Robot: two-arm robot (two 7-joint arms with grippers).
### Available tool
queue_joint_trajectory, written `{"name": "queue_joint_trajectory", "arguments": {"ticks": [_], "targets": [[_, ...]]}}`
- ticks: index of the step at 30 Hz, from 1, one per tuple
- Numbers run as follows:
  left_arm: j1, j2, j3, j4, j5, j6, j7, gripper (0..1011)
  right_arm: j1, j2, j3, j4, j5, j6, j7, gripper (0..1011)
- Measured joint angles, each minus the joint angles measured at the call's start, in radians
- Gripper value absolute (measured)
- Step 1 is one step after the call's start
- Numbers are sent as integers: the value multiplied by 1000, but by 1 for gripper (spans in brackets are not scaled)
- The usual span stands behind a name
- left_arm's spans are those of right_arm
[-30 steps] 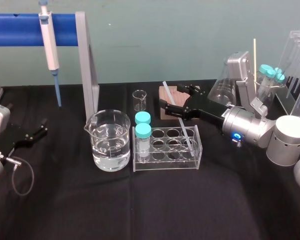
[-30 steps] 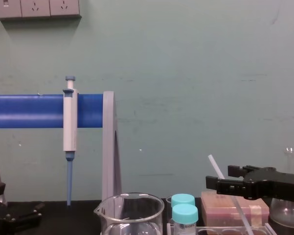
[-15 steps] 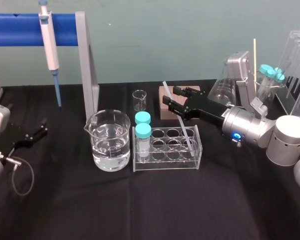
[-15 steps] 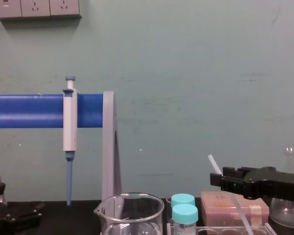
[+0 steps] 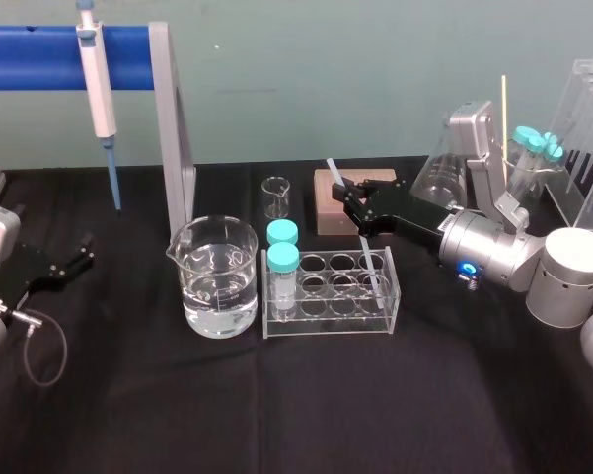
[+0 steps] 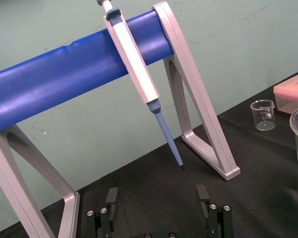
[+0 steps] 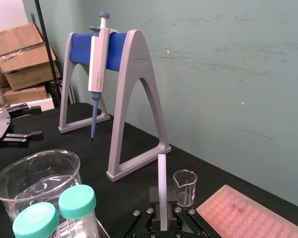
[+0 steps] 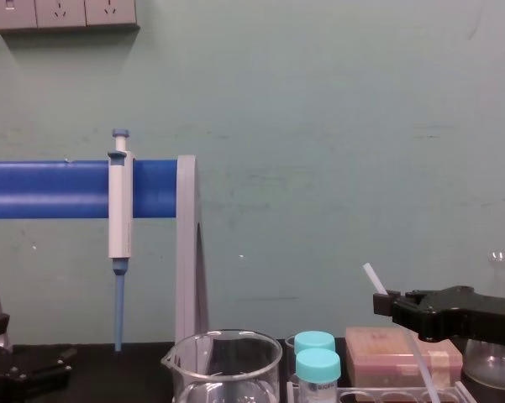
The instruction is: Pick up the stirring rod with one hand, then place it down.
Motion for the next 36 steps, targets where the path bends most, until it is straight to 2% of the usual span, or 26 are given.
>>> {"name": "queue_joint_trajectory", "arguments": {"ticks": [20,24,36], "targets": [[0,0,0,0,0,0,0,1000,-4,0,3,-9,0,-2,-2,72],[0,0,0,0,0,0,0,1000,-16,3,13,-38,7,-7,-9,72],[0,0,0,0,0,0,0,1000,-67,27,62,-210,88,15,-26,72]]}}
